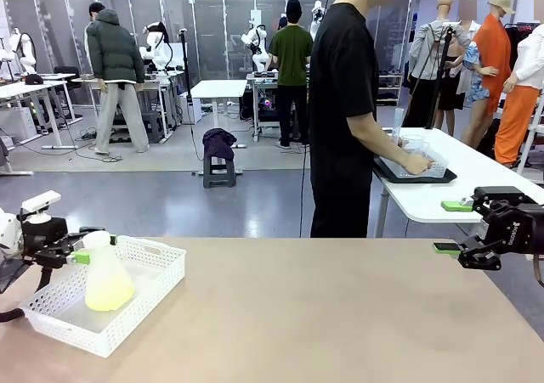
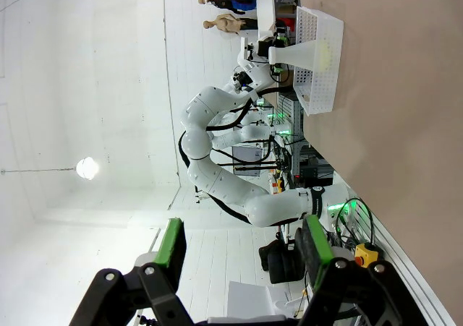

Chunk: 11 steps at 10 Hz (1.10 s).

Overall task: Prepare the solutions needed for the experiment.
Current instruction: When the human places the Big flask in the center of the table, pick up the Big flask and place it in the left Organizing basket.

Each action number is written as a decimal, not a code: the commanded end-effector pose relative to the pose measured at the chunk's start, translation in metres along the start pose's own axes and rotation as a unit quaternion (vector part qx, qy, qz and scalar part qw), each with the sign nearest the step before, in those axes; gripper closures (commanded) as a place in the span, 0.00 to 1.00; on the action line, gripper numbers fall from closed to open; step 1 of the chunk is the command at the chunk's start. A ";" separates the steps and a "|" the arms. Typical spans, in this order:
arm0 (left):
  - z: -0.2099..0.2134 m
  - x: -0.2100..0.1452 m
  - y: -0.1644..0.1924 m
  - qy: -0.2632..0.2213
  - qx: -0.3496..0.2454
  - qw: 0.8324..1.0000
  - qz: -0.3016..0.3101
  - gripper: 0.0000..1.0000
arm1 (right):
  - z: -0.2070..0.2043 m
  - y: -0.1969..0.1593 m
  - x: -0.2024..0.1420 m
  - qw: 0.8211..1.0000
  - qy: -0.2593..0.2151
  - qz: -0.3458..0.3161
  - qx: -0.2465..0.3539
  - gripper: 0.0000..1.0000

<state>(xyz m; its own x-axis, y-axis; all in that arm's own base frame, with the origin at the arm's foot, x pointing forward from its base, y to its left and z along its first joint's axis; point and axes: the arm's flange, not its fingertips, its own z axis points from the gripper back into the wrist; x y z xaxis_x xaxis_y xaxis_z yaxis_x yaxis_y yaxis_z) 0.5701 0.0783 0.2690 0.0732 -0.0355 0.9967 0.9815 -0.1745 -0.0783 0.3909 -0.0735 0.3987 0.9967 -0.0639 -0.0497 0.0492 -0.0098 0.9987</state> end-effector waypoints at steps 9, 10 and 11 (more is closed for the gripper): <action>0.049 0.016 -0.024 0.026 0.042 0.999 0.001 0.00 | 0.000 0.003 0.000 1.000 -0.001 0.004 0.000 0.19; 0.049 0.016 -0.024 0.026 0.042 0.999 0.001 0.00 | 0.000 0.003 0.000 1.000 -0.001 0.004 0.000 0.19; 0.049 0.016 -0.024 0.026 0.042 0.999 0.001 0.00 | 0.000 0.003 0.000 1.000 -0.001 0.004 0.000 0.19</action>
<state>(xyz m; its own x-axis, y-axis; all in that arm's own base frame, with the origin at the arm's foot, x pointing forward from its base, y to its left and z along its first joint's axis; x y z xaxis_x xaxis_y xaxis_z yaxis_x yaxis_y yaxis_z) 0.5549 0.1312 0.2858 0.0755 -0.0759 0.9943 0.9935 -0.0796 -0.0815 0.3909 -0.0735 0.3987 0.9967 -0.0638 -0.0497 0.0492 -0.0097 0.9987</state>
